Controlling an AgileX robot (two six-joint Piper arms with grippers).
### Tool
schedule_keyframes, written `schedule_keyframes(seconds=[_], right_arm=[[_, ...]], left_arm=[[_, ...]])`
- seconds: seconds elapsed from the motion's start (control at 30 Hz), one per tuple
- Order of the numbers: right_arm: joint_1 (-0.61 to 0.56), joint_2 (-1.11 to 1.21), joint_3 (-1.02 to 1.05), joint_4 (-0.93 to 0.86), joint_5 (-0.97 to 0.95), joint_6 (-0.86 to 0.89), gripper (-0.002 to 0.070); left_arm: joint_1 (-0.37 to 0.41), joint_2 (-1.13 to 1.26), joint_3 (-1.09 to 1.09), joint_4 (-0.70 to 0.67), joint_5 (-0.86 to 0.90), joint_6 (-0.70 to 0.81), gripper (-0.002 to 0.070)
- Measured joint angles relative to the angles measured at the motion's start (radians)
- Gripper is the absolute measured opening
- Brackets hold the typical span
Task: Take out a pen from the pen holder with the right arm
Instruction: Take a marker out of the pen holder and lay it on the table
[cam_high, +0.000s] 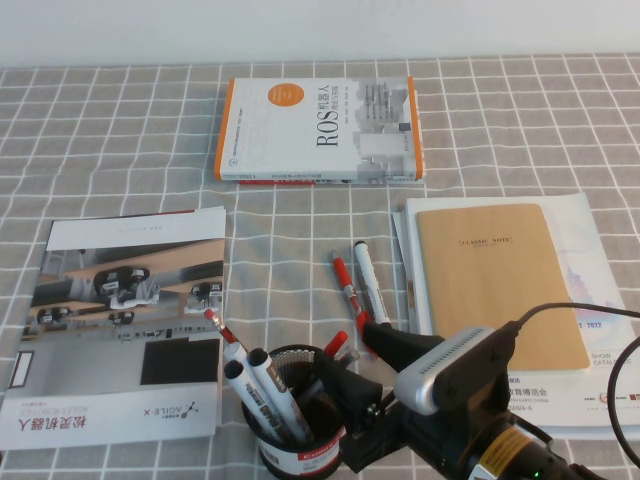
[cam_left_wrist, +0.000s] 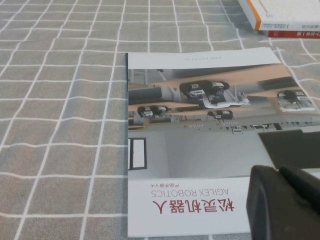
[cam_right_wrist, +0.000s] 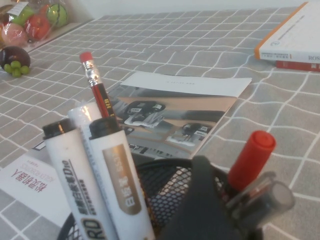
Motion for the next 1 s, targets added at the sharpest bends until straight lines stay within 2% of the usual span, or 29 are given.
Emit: schedule_keyframes(seconds=[0.27, 0.73, 1.0], right_arm=[[0.0, 0.0, 0.0, -0.004, 0.0, 0.002, 0.0366], [0.0, 0.0, 0.0, -0.025, 0.0, 0.018, 0.0358], [0.0, 0.0, 0.0, -0.032, 0.0, 0.03, 0.033]], left_arm=[[0.0, 0.0, 0.0, 0.0, 0.0, 0.0, -0.0003], [0.0, 0.0, 0.0, 0.0, 0.0, 0.0, -0.0003], [0.0, 0.0, 0.0, 0.0, 0.0, 0.0, -0.0003]])
